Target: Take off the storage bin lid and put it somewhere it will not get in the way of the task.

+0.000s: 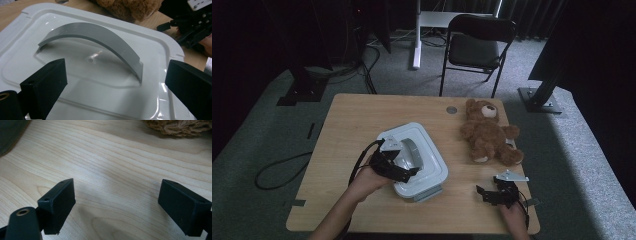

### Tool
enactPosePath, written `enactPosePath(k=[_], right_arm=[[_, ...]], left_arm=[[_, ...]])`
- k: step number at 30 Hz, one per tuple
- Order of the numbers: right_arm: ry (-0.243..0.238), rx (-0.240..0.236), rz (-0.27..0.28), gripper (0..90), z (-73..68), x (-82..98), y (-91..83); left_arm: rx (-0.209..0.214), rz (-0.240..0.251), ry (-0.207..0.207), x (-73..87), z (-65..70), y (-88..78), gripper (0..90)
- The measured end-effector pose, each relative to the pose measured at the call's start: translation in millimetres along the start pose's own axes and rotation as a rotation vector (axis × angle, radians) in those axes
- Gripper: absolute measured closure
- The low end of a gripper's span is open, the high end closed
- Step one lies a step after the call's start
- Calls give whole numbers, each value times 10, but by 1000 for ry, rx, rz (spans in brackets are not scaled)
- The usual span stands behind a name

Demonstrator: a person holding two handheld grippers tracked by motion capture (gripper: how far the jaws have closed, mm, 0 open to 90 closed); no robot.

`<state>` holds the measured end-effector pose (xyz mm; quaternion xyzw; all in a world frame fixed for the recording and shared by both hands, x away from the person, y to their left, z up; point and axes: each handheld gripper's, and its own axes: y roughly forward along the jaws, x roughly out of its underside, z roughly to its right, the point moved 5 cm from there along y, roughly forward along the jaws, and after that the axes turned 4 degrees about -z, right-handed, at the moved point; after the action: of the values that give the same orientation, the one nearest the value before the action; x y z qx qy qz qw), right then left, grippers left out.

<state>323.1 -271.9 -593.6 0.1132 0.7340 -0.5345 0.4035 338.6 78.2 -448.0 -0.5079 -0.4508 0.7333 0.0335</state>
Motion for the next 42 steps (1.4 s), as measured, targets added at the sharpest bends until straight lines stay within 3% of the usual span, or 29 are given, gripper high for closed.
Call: enactPosePath(k=[8,10,17,19,28,30,36,42], right_arm=[[-12,9,-1,134,-9,-1,6],[-8,6,0,134,-5,-1,4],[-5,6,-1,134,-3,0,4],[-3,4,-1,134,-1,0,2],[0,3,0,134,2,1,1],[0,3,0,134,2,1,1],[1,3,1,134,2,1,0],[4,2,2,134,2,2,-1]], left_arm=[[-5,-7,-18,-97,16,116,48],[11,-9,-28,-109,14,149,48],[-5,-16,-46,-139,3,235,62],[0,-3,-53,-144,7,241,159],[16,3,-99,-135,-5,265,203],[22,13,-112,-137,-8,257,279],[7,23,-107,-135,-3,255,361],[65,41,-111,-115,43,271,518]])
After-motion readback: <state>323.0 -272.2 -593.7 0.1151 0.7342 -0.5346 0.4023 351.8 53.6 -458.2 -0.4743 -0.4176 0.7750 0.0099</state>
